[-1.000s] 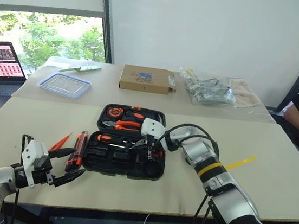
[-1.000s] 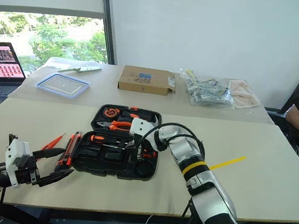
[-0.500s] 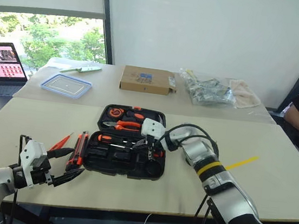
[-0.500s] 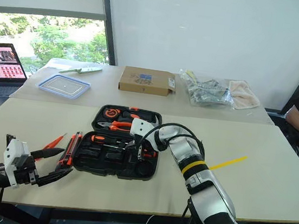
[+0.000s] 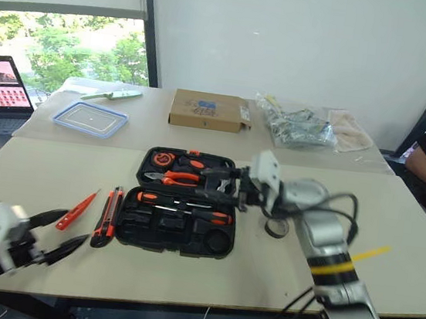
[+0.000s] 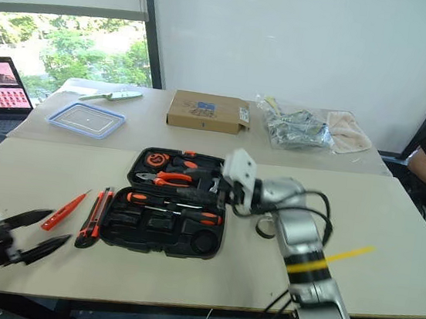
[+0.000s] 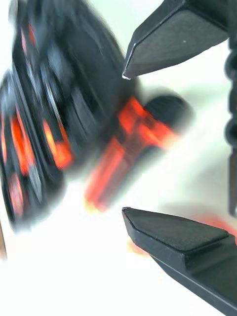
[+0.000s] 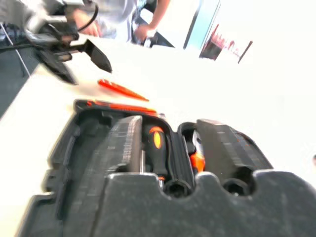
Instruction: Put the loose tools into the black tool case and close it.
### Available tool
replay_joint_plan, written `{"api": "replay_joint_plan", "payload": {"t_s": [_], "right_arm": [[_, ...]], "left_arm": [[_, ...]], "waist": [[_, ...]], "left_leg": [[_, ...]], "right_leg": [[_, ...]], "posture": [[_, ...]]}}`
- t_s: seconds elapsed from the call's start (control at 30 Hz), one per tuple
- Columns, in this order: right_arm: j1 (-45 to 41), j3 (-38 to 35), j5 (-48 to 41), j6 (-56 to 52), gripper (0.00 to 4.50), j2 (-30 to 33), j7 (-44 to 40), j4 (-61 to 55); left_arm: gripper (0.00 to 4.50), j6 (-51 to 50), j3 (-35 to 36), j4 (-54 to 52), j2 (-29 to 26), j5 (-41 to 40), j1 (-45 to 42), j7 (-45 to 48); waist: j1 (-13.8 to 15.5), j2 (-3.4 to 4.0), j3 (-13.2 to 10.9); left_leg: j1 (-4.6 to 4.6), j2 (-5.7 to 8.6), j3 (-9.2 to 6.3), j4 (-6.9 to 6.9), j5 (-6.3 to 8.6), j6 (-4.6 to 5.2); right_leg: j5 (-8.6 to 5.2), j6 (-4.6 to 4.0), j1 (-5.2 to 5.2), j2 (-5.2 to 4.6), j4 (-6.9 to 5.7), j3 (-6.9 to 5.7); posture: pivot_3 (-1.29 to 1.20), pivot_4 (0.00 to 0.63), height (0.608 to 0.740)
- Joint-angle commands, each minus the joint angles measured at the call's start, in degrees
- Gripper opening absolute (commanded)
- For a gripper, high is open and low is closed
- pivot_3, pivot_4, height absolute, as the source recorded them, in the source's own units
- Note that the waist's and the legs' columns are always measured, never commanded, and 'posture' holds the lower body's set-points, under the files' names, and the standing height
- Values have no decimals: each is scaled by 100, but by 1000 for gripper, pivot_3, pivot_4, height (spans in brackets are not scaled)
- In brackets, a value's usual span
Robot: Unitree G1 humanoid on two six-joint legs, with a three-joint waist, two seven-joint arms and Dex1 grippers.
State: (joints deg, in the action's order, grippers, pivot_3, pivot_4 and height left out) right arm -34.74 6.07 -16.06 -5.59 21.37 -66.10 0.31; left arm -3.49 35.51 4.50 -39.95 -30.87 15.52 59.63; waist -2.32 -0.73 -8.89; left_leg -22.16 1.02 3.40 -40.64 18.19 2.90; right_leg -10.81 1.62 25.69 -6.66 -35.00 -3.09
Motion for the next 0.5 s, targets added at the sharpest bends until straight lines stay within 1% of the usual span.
{"api": "replay_joint_plan", "payload": {"t_s": [0.03,0.1,0.13,0.2,0.23,0.27,0.33,0.4,0.5], "right_arm": [[727,-696,-625,21,3799,218,297,-1044],[1322,-996,-760,292,4466,387,262,-1246],[1606,-1136,-789,375,4466,488,266,-1313],[2000,-1344,-998,308,4466,657,243,-1449],[2146,-1429,-1100,266,4466,737,230,-1488],[2258,-1471,-1157,248,4466,815,220,-1521],[2354,-1459,-1171,315,4466,925,222,-1583],[2303,-1418,-1246,233,4466,961,316,-1683],[2169,-1274,-1308,84,4466,970,388,-1823]], "left_arm": [[4500,226,721,400,85,-58,337,-336],[4500,156,958,540,116,-137,473,-456],[4500,101,1044,585,121,-178,508,-514],[4500,-20,1082,585,94,-209,530,-583],[4500,-226,1008,488,30,-253,522,-579],[4500,-406,911,391,-54,-261,506,-549],[4500,-839,702,199,-249,-278,302,-619],[4500,-1410,451,79,-495,-291,-86,-823],[4500,-2406,-117,-28,-896,-285,-925,-1144]], "waist": [[16,1,-1],[38,1,-3],[76,-2,-4],[143,-14,-7],[167,-15,-10],[179,-15,-11],[212,-16,-12],[238,-19,-12],[272,-19,-12]], "left_leg": [[-2,3,8,-2,0,1],[1,2,9,-16,1,3],[6,2,9,-17,1,4],[50,-4,3,-17,10,15],[74,-7,5,-16,23,24],[84,-3,6,-17,37,49],[102,3,7,-20,41,58],[108,0,3,-24,34,55],[111,-2,-3,-23,21,44]], "right_leg": [[0,0,2,-4,3,2],[0,0,-10,-4,3,1],[0,0,-17,-5,5,1],[-1,0,-61,-6,27,-8],[-4,-3,-80,-8,28,-5],[-4,-2,-92,-16,27,-4],[-4,-2,-103,-33,14,-1],[0,-8,-107,-31,5,-3],[6,-18,-108,-22,-3,-6]], "posture": [[0,150,740],[0,150,740],[0,150,740],[0,150,740],[0,150,740],[0,150,740],[0,150,740],[0,150,740],[0,150,740]]}}
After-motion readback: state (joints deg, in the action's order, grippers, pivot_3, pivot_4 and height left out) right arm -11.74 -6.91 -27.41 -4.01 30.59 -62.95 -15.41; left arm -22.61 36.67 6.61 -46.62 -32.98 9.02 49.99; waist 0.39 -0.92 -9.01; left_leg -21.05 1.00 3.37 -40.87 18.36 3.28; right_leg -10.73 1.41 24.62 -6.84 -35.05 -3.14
